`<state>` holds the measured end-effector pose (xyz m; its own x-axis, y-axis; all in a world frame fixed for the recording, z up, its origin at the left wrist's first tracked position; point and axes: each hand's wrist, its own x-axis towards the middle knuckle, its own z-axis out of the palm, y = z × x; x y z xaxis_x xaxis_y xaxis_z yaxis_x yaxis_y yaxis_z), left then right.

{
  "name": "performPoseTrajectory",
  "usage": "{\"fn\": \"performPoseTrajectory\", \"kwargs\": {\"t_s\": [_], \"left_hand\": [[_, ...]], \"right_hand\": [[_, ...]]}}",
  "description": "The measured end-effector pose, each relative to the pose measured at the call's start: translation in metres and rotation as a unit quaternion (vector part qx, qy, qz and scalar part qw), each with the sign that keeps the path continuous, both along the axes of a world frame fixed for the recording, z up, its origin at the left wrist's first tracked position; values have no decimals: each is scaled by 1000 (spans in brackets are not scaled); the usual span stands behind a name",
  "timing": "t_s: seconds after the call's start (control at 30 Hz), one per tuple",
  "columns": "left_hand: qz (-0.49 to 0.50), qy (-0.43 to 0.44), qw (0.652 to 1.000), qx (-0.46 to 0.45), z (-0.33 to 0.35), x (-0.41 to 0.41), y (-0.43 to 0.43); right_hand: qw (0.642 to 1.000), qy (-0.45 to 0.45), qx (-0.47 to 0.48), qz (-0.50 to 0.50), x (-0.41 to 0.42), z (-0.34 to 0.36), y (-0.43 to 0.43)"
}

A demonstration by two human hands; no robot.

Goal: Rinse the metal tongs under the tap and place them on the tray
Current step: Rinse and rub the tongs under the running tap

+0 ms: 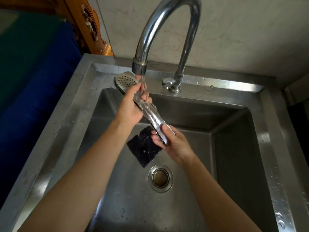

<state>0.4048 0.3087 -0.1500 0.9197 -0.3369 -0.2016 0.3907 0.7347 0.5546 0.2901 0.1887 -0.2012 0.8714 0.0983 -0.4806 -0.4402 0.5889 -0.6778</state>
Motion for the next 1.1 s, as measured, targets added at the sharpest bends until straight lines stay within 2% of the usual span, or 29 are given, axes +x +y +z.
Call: {"fn": "performPoseTrajectory", "kwargs": {"t_s": [0.17, 0.33, 0.47, 0.57, 0.77, 0.9, 1.0, 1.1], "left_hand": [[84, -33, 983, 163, 35, 3, 15], [141, -102, 954, 244, 68, -2, 23], [127, -115, 959, 224, 77, -6, 25], [117, -87, 969, 198, 71, -7, 25], [146, 22, 972, 185, 30, -18, -4], [108, 99, 975, 168, 1, -24, -24], [55, 107, 985, 125, -13, -24, -27], [-1, 126, 986, 108, -22, -21, -27]], "right_hand": [[992, 59, 85, -73, 36, 8, 29], [986, 97, 101, -92, 67, 12, 56], [978, 129, 87, -140, 87, 17, 59], [982, 101, 53, -152, 89, 19, 51], [986, 53, 27, -153, 31, 6, 17], [990, 47, 6, -137, -13, -8, 6], [995, 35, -5, -94, -28, -11, 8], [997, 7, -58, -54, -36, -10, 4]]}}
